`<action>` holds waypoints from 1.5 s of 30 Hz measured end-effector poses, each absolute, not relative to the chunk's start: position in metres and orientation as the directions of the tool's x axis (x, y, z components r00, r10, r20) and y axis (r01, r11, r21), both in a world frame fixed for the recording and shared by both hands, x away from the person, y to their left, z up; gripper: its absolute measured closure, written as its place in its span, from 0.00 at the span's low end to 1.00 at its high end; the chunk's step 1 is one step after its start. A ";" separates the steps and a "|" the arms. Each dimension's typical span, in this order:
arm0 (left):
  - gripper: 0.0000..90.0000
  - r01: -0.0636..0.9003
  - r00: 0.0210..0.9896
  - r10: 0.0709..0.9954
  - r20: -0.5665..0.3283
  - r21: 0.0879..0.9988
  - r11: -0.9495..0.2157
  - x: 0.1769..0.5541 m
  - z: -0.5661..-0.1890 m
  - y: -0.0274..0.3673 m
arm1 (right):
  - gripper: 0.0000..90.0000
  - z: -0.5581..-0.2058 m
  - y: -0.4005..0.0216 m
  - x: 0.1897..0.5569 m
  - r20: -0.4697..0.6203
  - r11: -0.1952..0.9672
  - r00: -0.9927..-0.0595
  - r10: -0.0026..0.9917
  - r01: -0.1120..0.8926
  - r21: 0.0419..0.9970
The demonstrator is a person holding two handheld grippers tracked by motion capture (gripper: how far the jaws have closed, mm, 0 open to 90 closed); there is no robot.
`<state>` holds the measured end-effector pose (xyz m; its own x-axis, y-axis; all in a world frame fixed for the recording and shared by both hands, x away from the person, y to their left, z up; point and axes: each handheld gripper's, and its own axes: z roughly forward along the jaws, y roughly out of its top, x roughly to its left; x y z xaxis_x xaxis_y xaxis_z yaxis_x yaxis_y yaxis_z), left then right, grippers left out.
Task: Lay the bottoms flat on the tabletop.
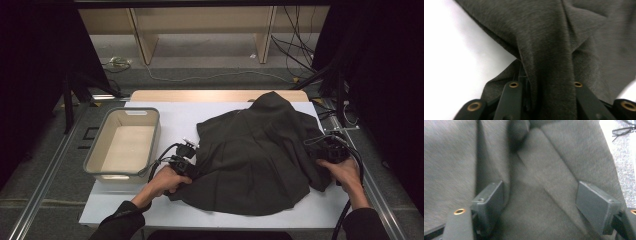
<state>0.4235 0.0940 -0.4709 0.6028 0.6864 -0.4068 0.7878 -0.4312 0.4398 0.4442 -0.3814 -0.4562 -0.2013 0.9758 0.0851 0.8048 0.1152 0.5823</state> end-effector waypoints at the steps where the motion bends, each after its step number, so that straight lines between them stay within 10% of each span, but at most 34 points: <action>1: 0.83 0.787 0.605 0.683 -0.409 0.438 -0.435 0.421 -0.471 0.092 | 0.27 -0.458 -0.381 0.445 0.081 0.124 -0.207 0.975 0.809 0.575; 6: 0.74 0.788 0.602 0.691 -0.400 0.434 -0.436 0.418 -0.473 0.091 | 0.33 -0.470 -0.373 0.445 0.026 0.180 -0.230 0.973 0.822 0.540; 10: 0.75 0.781 0.607 0.688 -0.397 0.455 -0.427 0.415 -0.470 0.097 | 0.75 -0.467 -0.367 0.441 -0.003 0.206 -0.243 0.970 0.816 0.541; 15: 0.88 0.768 0.622 0.683 -0.382 0.469 -0.437 0.410 -0.470 0.099 | 0.96 -0.463 -0.359 0.431 0.005 0.227 -0.264 0.964 0.837 0.499; 30: 0.91 0.770 0.624 0.653 -0.428 0.476 -0.424 0.395 -0.465 0.117 | 0.96 -0.448 -0.298 0.342 0.165 0.387 -0.502 0.849 0.804 0.452; 36: 0.75 0.747 0.631 0.676 -0.380 0.532 -0.398 0.396 -0.457 0.122 | 0.63 -0.434 -0.310 0.346 0.116 0.328 -0.445 0.888 0.790 0.519; 45: 0.68 0.719 0.632 0.704 -0.324 0.583 -0.377 0.397 -0.443 0.125 | 0.50 -0.417 -0.350 0.369 0.075 0.167 -0.279 0.957 0.746 0.645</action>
<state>0.3974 0.1254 -0.4429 0.6318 0.7041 -0.3240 0.7194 -0.3771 0.5833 0.3690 -0.3497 -0.4173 -0.2793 0.9573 0.0751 0.7461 0.1671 0.6445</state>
